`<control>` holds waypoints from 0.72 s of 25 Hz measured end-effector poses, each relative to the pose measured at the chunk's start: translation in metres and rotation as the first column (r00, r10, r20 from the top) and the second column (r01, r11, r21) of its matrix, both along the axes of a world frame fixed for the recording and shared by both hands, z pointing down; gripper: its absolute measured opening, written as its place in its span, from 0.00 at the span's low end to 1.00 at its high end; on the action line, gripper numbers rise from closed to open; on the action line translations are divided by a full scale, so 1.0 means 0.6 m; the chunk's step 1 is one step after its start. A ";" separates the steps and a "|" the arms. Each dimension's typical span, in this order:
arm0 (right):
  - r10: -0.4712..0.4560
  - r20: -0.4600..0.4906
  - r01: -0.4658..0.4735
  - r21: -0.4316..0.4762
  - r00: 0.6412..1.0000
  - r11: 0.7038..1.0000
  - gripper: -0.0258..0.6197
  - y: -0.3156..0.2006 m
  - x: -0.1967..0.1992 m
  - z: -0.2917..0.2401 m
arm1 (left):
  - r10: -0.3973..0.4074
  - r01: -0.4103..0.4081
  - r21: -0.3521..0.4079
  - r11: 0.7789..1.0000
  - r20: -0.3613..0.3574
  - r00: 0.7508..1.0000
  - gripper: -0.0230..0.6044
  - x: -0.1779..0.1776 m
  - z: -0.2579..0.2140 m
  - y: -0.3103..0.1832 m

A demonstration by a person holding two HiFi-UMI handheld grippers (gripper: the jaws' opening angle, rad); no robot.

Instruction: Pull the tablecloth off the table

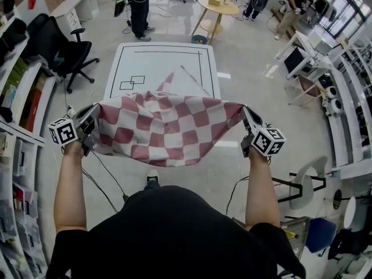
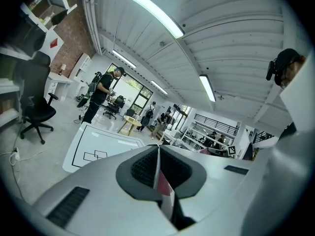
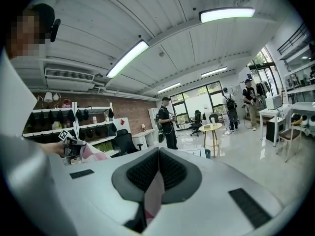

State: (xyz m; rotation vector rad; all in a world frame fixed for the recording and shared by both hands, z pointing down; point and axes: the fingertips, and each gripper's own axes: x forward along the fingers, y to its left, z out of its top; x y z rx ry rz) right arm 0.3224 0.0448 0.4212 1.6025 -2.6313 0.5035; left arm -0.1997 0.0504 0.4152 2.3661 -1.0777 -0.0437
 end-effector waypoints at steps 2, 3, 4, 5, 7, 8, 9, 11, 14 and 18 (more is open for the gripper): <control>-0.002 0.003 0.002 0.003 1.000 1.000 0.09 0.002 0.000 -0.005 | -0.006 0.006 0.011 1.000 -0.006 1.000 0.07 0.000 -0.006 0.007; -0.004 0.004 0.004 0.005 1.000 1.000 0.09 0.008 -0.002 -0.007 | -0.007 0.007 0.015 1.000 -0.008 1.000 0.07 0.001 -0.010 0.016; -0.006 0.006 0.006 0.007 1.000 1.000 0.09 0.016 -0.003 -0.009 | -0.008 0.008 0.018 1.000 -0.010 1.000 0.07 0.002 -0.014 0.029; -0.008 0.008 0.008 0.009 1.000 1.000 0.09 0.024 -0.004 -0.012 | -0.010 0.010 0.019 1.000 -0.010 1.000 0.07 0.003 -0.018 0.039; -0.012 0.011 0.012 0.012 1.000 1.000 0.09 0.023 -0.001 -0.021 | -0.017 0.018 0.022 1.000 -0.007 1.000 0.07 0.007 -0.029 0.042; -0.014 0.011 0.014 0.014 1.000 1.000 0.09 0.020 0.003 -0.030 | -0.020 0.020 0.025 0.999 -0.010 1.000 0.07 0.011 -0.037 0.039; -0.016 0.010 0.015 0.018 1.000 1.000 0.09 0.022 0.006 -0.039 | -0.021 0.022 0.028 0.999 -0.014 1.000 0.07 0.013 -0.045 0.043; -0.020 0.006 0.020 0.033 1.000 0.999 0.09 0.058 0.004 -0.047 | -0.021 0.022 0.032 0.999 -0.025 0.999 0.07 0.010 -0.050 0.080; -0.025 0.004 0.025 0.062 1.000 0.998 0.09 0.112 -0.001 -0.052 | -0.022 0.023 0.054 0.998 -0.026 0.999 0.07 0.003 -0.051 0.134; -0.030 0.001 0.030 0.098 1.000 0.995 0.09 0.129 0.010 -0.081 | -0.012 0.013 0.084 0.996 -0.019 1.000 0.07 0.020 -0.081 0.148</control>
